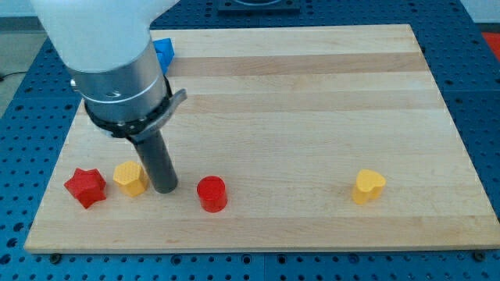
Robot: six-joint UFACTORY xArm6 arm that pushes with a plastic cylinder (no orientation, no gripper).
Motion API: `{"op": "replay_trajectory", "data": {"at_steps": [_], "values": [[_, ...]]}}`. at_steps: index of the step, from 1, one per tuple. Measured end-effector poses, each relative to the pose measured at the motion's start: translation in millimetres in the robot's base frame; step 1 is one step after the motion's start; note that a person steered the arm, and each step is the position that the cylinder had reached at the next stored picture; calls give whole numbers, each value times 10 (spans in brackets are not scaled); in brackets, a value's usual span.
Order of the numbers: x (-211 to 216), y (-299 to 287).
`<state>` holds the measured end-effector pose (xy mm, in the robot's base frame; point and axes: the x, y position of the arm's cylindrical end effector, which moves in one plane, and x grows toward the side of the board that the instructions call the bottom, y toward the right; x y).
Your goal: Push the red circle to the bottom of the yellow hexagon
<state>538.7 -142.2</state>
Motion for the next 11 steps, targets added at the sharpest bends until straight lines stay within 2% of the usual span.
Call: {"op": "replay_trajectory", "data": {"at_steps": [2,3,4,5,6,8,10,11], "values": [[-236,115],[-342,951],[-149,1449],[-56,1612],[132,879],[551,984],[393,-64],[220,68]]}}
